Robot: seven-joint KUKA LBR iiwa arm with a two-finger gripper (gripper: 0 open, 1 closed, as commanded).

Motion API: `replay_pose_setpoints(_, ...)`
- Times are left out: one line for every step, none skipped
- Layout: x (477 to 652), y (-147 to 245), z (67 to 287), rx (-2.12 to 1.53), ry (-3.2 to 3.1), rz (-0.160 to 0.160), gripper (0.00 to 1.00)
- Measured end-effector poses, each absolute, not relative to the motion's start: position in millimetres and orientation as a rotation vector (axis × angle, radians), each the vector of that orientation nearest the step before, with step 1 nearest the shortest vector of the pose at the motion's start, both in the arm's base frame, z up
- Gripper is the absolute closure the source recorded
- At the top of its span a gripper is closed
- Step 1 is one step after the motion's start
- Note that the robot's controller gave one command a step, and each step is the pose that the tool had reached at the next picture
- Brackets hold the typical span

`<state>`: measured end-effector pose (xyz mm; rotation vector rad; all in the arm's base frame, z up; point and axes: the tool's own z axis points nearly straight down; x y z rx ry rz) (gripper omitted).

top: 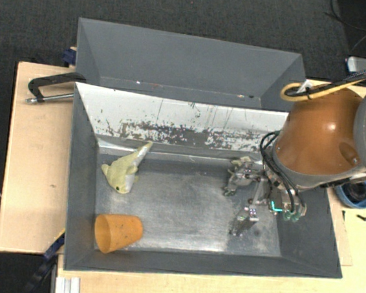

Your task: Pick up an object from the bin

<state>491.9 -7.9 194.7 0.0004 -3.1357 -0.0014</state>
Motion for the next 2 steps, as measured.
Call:
replay_pose_setpoints(532.1, 50.3, 103.7, 0.36, -3.118, -0.004, 0.0)
replay_pose_setpoints(571.5, 100.5, 78.5, 0.476, -3.113, -0.006, 0.0)
